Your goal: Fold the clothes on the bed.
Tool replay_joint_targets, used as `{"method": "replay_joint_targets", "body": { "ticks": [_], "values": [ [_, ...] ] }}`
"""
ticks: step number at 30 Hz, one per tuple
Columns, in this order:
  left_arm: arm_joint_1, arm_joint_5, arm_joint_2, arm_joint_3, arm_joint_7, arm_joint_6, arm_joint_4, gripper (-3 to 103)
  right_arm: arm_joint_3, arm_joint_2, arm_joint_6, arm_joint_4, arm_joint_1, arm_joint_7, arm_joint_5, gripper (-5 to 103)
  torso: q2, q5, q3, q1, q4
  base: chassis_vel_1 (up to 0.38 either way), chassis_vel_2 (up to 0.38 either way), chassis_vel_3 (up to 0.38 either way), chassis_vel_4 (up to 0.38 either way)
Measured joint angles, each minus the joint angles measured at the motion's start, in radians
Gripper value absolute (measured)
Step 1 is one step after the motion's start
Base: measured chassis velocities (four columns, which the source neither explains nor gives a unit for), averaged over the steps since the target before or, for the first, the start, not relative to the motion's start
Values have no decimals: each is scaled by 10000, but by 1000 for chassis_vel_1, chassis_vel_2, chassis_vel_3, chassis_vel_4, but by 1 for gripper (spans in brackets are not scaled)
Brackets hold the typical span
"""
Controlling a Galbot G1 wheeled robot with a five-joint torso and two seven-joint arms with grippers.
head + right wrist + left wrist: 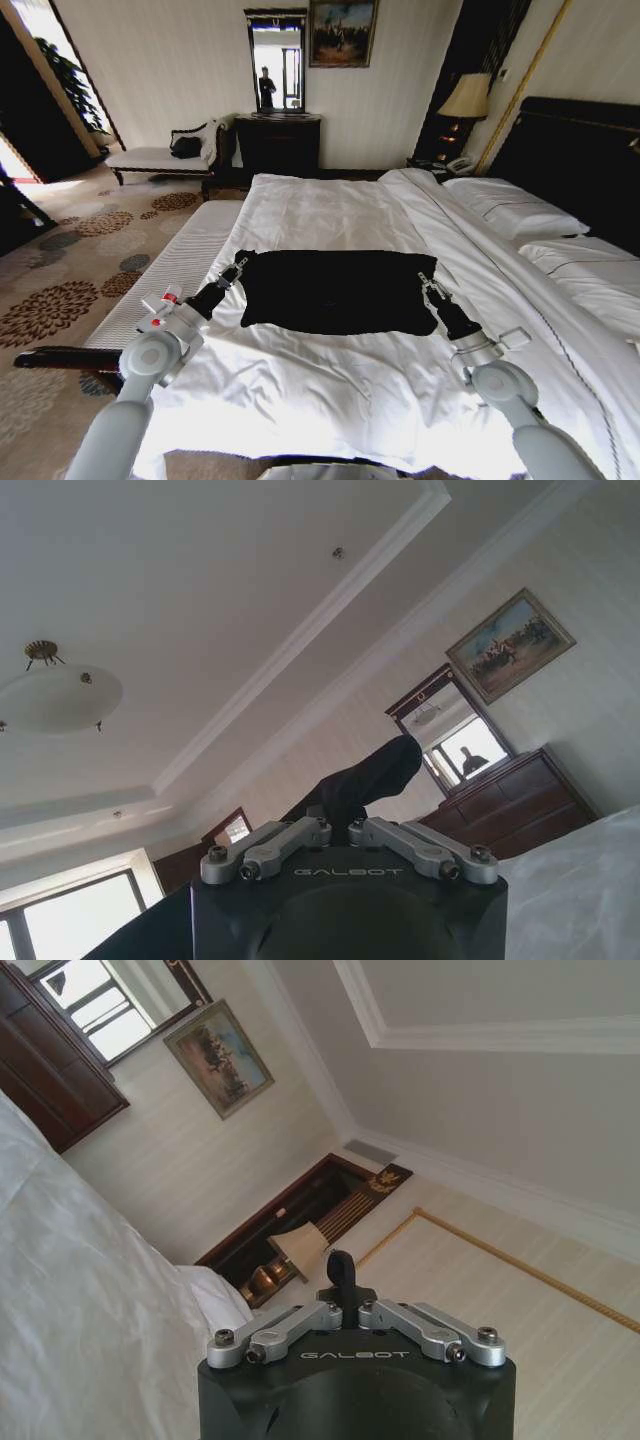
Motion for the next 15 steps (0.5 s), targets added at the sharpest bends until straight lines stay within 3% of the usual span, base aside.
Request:
{"method": "replay_joint_targets", "body": {
  "ticks": [11, 15],
  "values": [
    [1228, -330, 169, -949, -129, -54, -1754, 2, 1431, 78, 101, 1855, -1487, 0, 261, 2, 0, 1, 1, 0, -4, 0, 0, 0, 0],
    [1934, -340, -40, -1081, -509, -63, -2639, 2, 2058, 230, 58, 2990, -2361, 603, 414, 2, 1, 3, 0, -1, -4, 0, 0, 0, 0]
  ]
}}
